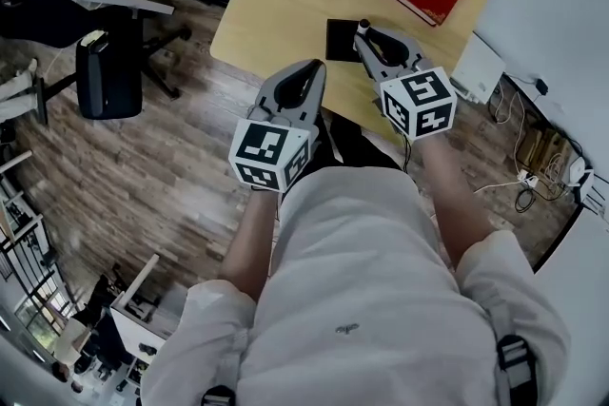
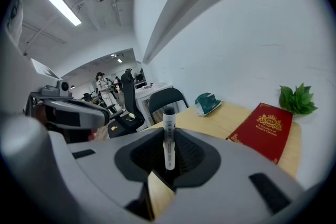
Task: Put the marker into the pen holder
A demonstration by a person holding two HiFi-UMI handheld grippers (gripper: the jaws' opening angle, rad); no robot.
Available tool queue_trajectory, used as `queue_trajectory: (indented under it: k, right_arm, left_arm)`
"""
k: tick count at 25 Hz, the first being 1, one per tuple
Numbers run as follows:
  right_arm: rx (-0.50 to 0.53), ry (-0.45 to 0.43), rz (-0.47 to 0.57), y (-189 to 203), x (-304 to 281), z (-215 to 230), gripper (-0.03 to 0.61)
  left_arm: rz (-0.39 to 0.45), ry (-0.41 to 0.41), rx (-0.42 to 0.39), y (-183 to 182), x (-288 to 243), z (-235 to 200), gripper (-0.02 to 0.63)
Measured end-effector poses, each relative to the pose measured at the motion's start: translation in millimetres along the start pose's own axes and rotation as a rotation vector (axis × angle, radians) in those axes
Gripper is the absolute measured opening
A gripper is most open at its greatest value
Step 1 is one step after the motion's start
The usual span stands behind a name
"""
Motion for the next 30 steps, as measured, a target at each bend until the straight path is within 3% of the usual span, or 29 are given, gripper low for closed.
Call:
queue_trajectory:
  k: [30]
  right_arm:
    - [0.024, 0.032, -0.21, 41.1, -57.2, 1.7, 0.066]
  left_arm:
    - [-0.04, 0.019, 0.02, 6.5, -12.1, -21.4, 0.012]
Point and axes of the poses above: the fingertips, and each gripper's own axes: x backward along the fingers, z to its right, y out of its underside, the point moved 4 cm from there along x, backward along the fingers, and after that the axes turned 11 degrees about -z, right-handed, at the moved point
